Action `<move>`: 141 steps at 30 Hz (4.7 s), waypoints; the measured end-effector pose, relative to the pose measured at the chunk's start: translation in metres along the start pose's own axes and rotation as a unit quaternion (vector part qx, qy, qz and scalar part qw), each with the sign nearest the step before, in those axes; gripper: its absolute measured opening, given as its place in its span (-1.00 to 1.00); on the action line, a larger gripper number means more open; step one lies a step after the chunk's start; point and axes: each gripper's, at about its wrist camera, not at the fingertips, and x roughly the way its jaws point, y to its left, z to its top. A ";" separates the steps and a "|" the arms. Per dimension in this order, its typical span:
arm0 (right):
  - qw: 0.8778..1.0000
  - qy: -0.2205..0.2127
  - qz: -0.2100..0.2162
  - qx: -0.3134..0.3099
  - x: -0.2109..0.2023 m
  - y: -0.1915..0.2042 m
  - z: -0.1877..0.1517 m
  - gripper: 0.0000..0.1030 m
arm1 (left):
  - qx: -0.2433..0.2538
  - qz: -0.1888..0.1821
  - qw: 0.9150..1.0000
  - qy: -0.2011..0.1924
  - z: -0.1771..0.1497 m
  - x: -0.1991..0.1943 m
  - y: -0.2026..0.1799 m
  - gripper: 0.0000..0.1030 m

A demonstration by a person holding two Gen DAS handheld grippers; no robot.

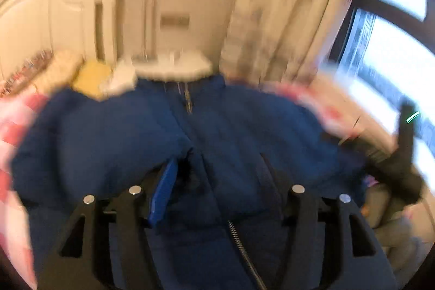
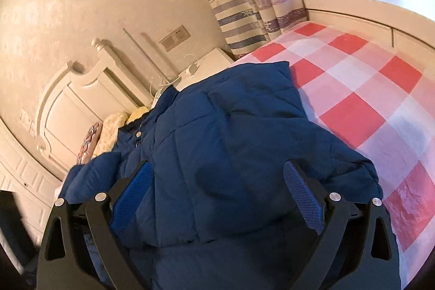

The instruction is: Fold large clothes

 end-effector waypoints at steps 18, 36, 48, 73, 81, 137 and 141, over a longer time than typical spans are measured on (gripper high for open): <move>0.968 0.037 -0.029 -0.246 0.011 0.088 -0.042 0.82 | -0.228 0.297 0.927 0.031 -0.067 -0.031 0.175 0.44; 0.826 0.041 -0.040 -0.560 0.064 0.254 -0.137 0.79 | -0.271 0.267 0.924 0.028 -0.070 -0.035 0.189 0.53; 0.959 0.006 0.158 -0.236 0.011 0.169 -0.030 -0.10 | -0.247 0.278 0.928 -0.032 -0.066 -0.053 0.177 0.53; 0.995 0.045 0.095 0.003 0.009 0.016 -0.005 -0.39 | -0.204 0.281 0.935 -0.076 -0.058 -0.061 0.163 0.76; 0.999 0.015 0.015 0.025 -0.010 0.006 0.004 -0.07 | -0.214 0.278 0.934 -0.068 -0.058 -0.060 0.168 0.78; 0.942 0.088 0.033 -0.323 -0.047 0.112 -0.074 0.87 | -0.113 0.221 0.962 0.114 -0.090 -0.040 0.098 0.95; 0.917 0.183 -0.030 -0.352 -0.021 0.106 -0.116 0.87 | -0.080 0.224 0.959 0.156 -0.105 -0.029 0.090 0.95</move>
